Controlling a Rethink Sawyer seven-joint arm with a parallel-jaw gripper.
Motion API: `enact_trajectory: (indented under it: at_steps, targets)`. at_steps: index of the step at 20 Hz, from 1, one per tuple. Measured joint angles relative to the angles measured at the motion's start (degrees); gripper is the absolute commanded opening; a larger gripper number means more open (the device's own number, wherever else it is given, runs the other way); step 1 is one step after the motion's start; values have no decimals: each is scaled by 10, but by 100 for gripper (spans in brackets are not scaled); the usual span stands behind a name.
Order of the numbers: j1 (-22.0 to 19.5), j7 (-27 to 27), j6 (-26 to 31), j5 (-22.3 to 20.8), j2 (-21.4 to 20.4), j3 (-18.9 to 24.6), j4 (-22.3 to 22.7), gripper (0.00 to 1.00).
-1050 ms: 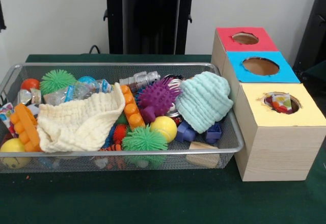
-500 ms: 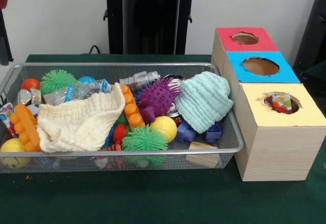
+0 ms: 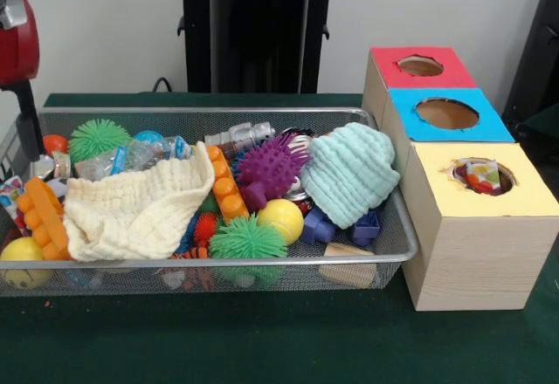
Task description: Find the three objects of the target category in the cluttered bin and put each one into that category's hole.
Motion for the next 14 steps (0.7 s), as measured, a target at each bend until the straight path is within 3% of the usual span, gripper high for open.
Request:
enact_trajectory:
  at_steps: [14]
  targets:
    - [-2, -9, -32, -6, 23, 0, 1, 100]
